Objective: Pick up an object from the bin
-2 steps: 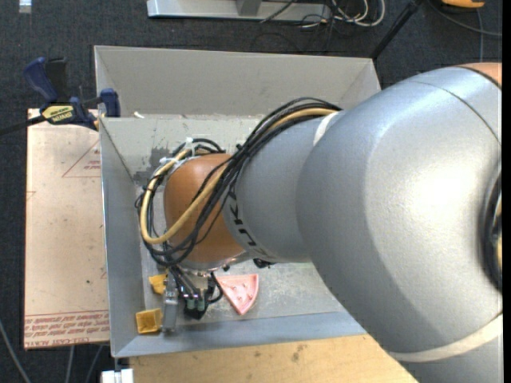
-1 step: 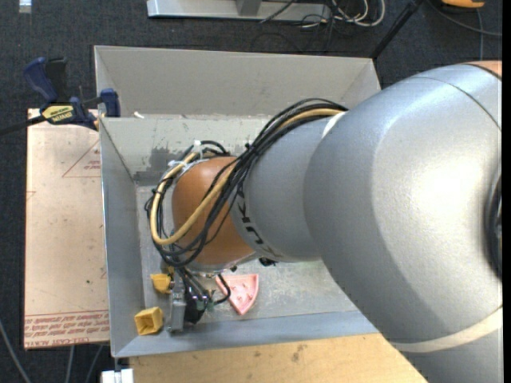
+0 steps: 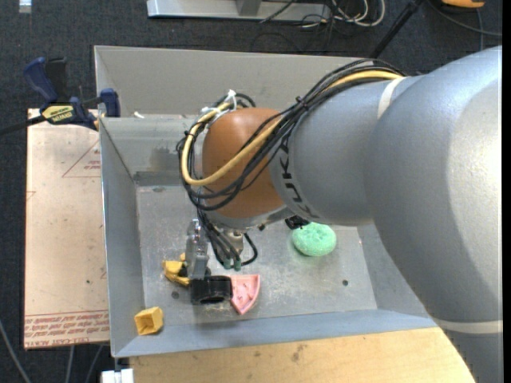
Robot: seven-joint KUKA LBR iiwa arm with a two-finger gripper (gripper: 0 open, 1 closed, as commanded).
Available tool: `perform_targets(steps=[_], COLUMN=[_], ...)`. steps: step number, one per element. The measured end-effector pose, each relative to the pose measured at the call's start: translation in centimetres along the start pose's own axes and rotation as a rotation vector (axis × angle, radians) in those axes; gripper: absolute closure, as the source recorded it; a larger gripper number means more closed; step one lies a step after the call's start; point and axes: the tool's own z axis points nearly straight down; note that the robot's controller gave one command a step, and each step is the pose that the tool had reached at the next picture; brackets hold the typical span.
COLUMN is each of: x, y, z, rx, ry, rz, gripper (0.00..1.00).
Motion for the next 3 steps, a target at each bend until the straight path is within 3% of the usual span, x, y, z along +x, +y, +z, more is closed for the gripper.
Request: perform_targets(steps=[1, 2, 3], x=[0.0, 0.0, 1.4], y=[0.0, 0.0, -2.0], z=[0.0, 0.0, 2.1], rx=[0.0, 0.0, -0.001], ry=[0.0, 0.0, 0.0], rz=[0.001, 0.001, -0.062], gripper=[0.0, 0.0, 0.0])
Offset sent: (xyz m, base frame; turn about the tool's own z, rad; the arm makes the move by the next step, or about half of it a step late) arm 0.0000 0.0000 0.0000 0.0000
